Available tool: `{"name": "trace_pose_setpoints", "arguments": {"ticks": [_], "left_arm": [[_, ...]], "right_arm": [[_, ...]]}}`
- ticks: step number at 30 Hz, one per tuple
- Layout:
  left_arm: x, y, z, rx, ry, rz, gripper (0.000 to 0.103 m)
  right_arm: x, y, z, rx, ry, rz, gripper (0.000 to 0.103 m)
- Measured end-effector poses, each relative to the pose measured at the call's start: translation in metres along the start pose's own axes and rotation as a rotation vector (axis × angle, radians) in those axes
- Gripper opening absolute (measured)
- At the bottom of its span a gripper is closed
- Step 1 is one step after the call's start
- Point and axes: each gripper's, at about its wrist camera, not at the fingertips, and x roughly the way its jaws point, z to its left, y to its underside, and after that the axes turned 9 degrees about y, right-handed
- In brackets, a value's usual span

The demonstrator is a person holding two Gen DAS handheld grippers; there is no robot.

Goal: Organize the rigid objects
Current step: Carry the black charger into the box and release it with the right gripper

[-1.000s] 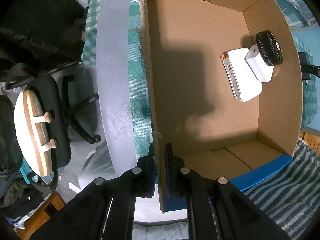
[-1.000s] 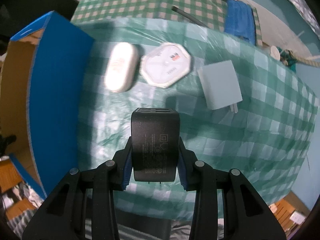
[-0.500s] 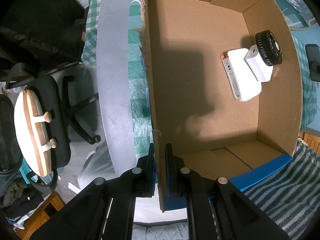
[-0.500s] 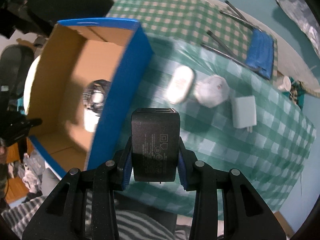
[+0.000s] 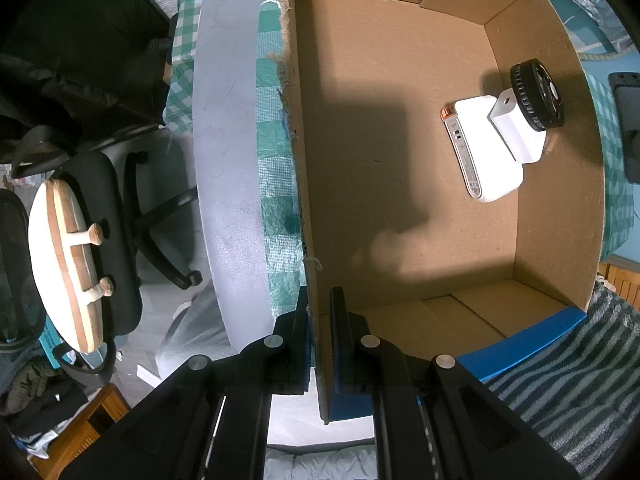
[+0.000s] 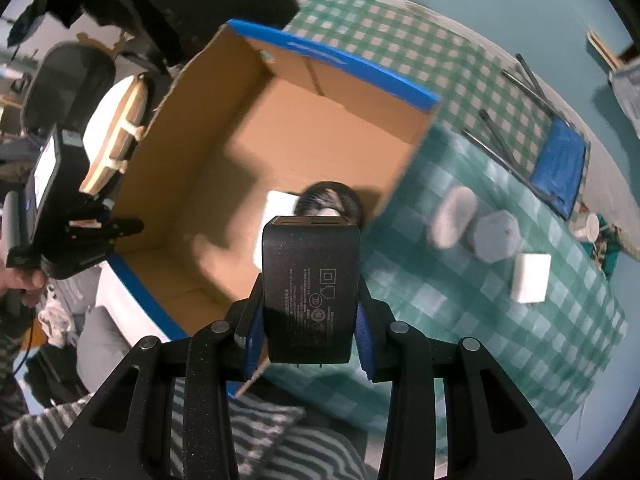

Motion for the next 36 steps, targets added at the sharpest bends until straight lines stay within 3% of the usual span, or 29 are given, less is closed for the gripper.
{"name": "trace_pose_setpoints", "arguments": {"ticks": [15, 22, 31, 36], "left_arm": [[0.001, -0.001, -0.002, -0.005, 0.006, 0.003, 0.008], [0.001, 0.001, -0.002, -0.007, 0.009, 0.001, 0.008], [0.002, 0.003, -0.002, -0.006, 0.010, 0.003, 0.008], [0.002, 0.004, -0.003, -0.005, 0.006, 0.004, 0.008]], "right_arm": [[0.036, -0.004, 0.035, -0.055, 0.014, 0.057, 0.037], [0.053, -0.003, 0.029, -0.039, 0.032, 0.079, 0.037], [0.044, -0.005, 0.023, -0.023, 0.024, 0.048, 0.038], [0.037, -0.005, 0.022, -0.023, 0.033, 0.023, 0.051]]}}
